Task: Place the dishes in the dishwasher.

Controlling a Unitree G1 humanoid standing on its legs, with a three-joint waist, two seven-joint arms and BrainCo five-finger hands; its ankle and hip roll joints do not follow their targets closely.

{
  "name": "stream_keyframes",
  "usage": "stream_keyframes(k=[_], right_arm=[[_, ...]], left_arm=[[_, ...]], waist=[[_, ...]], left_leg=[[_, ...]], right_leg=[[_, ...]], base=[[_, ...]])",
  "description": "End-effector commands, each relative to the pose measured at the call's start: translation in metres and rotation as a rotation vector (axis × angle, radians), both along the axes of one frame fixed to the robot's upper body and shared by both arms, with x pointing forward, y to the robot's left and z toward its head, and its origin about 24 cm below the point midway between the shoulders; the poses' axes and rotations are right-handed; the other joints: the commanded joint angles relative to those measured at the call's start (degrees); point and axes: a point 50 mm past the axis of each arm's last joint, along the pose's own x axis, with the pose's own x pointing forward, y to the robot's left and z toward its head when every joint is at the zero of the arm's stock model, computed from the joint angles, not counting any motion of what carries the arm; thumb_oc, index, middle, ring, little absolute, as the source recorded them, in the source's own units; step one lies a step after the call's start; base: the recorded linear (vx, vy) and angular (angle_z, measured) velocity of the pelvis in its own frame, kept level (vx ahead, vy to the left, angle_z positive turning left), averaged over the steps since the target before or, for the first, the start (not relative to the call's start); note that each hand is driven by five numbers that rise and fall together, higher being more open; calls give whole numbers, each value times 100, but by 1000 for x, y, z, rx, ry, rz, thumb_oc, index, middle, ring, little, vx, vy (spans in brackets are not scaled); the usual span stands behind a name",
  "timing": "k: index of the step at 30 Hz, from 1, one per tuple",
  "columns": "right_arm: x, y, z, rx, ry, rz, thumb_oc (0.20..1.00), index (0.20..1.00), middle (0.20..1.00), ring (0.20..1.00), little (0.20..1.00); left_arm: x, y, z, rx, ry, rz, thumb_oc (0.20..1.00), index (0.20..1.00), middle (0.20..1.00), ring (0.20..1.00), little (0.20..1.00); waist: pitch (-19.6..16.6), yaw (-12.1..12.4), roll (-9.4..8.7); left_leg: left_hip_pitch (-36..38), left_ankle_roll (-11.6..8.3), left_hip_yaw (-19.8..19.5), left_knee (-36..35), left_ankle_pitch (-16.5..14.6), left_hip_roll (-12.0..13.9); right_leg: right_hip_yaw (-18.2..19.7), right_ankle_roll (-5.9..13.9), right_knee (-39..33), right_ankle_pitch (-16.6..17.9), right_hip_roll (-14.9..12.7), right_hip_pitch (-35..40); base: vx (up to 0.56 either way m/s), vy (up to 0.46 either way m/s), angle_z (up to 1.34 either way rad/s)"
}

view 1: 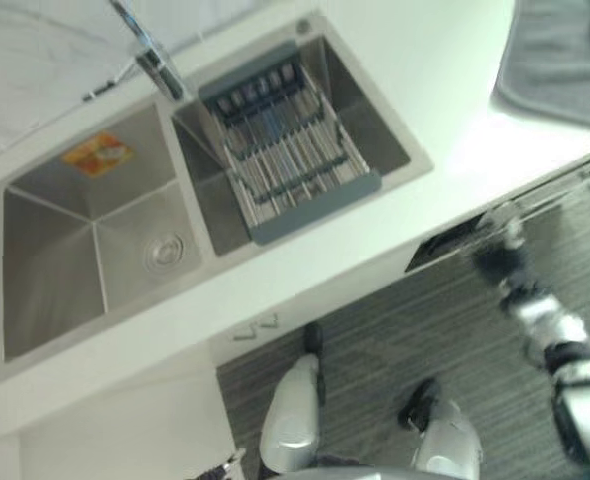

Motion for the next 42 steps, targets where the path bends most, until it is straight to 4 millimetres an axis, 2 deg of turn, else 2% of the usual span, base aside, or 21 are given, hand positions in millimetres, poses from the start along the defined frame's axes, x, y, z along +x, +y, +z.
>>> stream_keyframes(k=[1, 3, 6, 8, 9, 11, 14, 18, 19, 22, 23, 24, 26, 28, 29, 35, 38, 42], right_arm=[[24, 7, 30, -14, -174, 59, 1000, 1000, 1000, 1000, 1000], [-4, 4, -1, 16, -105, 62, 1000, 1000, 1000, 1000, 1000], [-38, -4, -32, 10, 23, 21, 1000, 1000, 1000, 1000, 1000], [-78, -23, -58, -14, 150, -53, 1000, 1000, 1000, 1000, 1000], [-105, -34, -72, -8, 234, -116, 1000, 1000, 1000, 1000, 1000], [-115, -34, -79, -18, 279, -124, 1000, 1000, 1000, 1000, 1000], [-137, -22, -97, -35, 390, -110, 1000, 1000, 1000, 1000, 1000], [-151, -6, -110, -88, 481, -23, 1000, 1000, 1000, 1000, 1000], [-154, -3, -113, -153, 513, 34, 1000, 1000, 1000, 1000, 1000], [-158, 0, -118, -317, 586, 127, 1000, 1000, 1000, 1000, 1000], [-158, 0, -118, -317, 586, 127, 1000, 1000, 1000, 1000, 1000], [-161, -3, -120, -462, 641, 199, 1000, 1000, 1000, 1000, 1000], [-164, -3, -122, -526, 679, 228, 1000, 1000, 1000, 1000, 1000], [-168, 1, -125, -530, 722, 238, 1000, 1000, 1000, 1000, 1000], [-169, 1, -126, -531, 728, 247, 1000, 1000, 1000, 1000, 1000], [-176, 4, -129, -542, 751, 292, 1000, 1000, 1000, 1000, 1000], [-178, 3, -129, -539, 759, 293, 1000, 1000, 1000, 1000, 1000], [-182, 4, -130, -519, 765, 293, 1000, 1000, 1000, 1000, 1000]], left_arm=[[-4, 15, 2, 35, 16, -87, 1000, 1000, 1000, 1000, 1000], [-5, 12, 3, -7, -10, -120, 1000, 1000, 1000, 1000, 1000], [-19, 9, 1, -48, 5, -123, 1000, 1000, 1000, 1000, 1000], [-33, 12, 2, -58, -1, -114, 1000, 1000, 1000, 1000, 1000], [-37, 16, 3, -50, -9, -126, 1000, 1000, 1000, 1000, 1000], [-37, 18, 3, -34, -7, -141, 1000, 1000, 1000, 1000, 1000], [-22, 22, 4, 7, -19, -194, 1000, 1000, 1000, 1000, 1000], [-4, 22, 4, 82, 47, -344, 1000, 1000, 1000, 1000, 1000], [0, 23, 5, 108, 88, -415, 1000, 1000, 1000, 1000, 1000], [2, 27, 6, 165, 183, -551, 1000, 1000, 1000, 1000, 1000], [2, 27, 6, 165, 183, -551, 1000, 1000, 1000, 1000, 1000], [2, 32, 7, 214, 246, -633, 1000, 1000, 1000, 1000, 1000], [3, 36, 8, 244, 293, -704, 1000, 1000, 1000, 1000, 1000], [1, 44, 11, 299, 405, -884, 1000, 1000, 1000, 1000, 1000], [1, 45, 12, 305, 430, -911, 1000, 1000, 1000, 1000, 1000], [0, 52, 15, 364, 518, -933, 1000, 1000, 1000, 1000, 1000], [3, 52, 15, 390, 493, -899, 1000, 1000, 1000, 1000, 1000], [22, 46, 14, 397, 353, -818, 1000, 1000, 1000, 1000, 1000]], waist=[[77, -6, -245], [-18, -161, -278], [-140, -301, -314], [-292, -387, -333], [-445, -435, -339], [-523, -450, -341], [-715, -510, -329], [-909, -586, -307], [-955, -621, -297], [-1011, -677, -293], [-1011, -677, -293], [-1047, -727, -293], [-1073, -763, -297], [-1117, -840, -303], [-1134, -869, -304], [-1216, -1031, -326], [-1246, -1061, -343], [-1329, -1092, -376]], left_leg=[[466, -312, 413, 322, -537, 319], [618, -307, 533, 241, -556, 325], [768, -305, 650, 175, -568, 318], [943, -308, 765, 83, -558, 299], [1116, -299, 832, -35, -568, 256], [1206, -296, 855, -103, -569, 231], [1401, -265, 886, -219, -603, 153], [1598, -240, 885, -336, -637, 84], [1645, -238, 875, -375, -648, 64], [1727, -230, 866, -410, -680, 48], [1727, -230, 866, -410, -680, 48], [1782, -225, 882, -412, -708, 56], [1811, -216, 911, -411, -725, 63], [1867, -205, 961, -401, -745, 92], [1879, -201, 984, -401, -749, 99], [1949, -183, 1101, -400, -776, 134], [1959, -182, 1129, -399, -783, 145], [1974, -182, 1196, -430, -781, 160]], right_leg=[[14, 0, -784, 564, 86, 202], [49, 8, -878, 580, 122, 337], [86, 7, -1000, 599, 177, 506], [81, 17, -1133, 627, 217, 707], [74, 47, -1252, 652, 244, 873], [72, 63, -1331, 677, 262, 958], [108, 112, -1521, 741, 296, 1143], [173, 175, -1763, 854, 328, 1320], [212, 197, -1864, 893, 338, 1371], [272, 235, -2014, 960, 347, 1447], [272, 235, -2014, 960, 347, 1447], [333, 246, -2093, 985, 356, 1488], [364, 251, -2120, 987, 364, 1507], [427, 248, -2165, 988, 396, 1545], [448, 246, -2176, 986, 405, 1548], [557, 211, -2208, 950, 465, 1567], [571, 198, -2217, 937, 484, 1575], [567, 183, -2231, 915, 519, 1583]], base=[[1, 52, 4], [-13, 51, -3], [-29, 28, -14], [-24, 41, -14], [-14, 35, -11], [-11, 20, -12], [11, 33, -5], [30, 34, 0], [0, 0, 0], [0, 0, 0], [15, 11, -5], [15, 14, -4], [8, 2, -2], [31, -2, -8], [31, 1, -13], [22, 6, -14], [12, -12, -13], [8, -13, -2]])
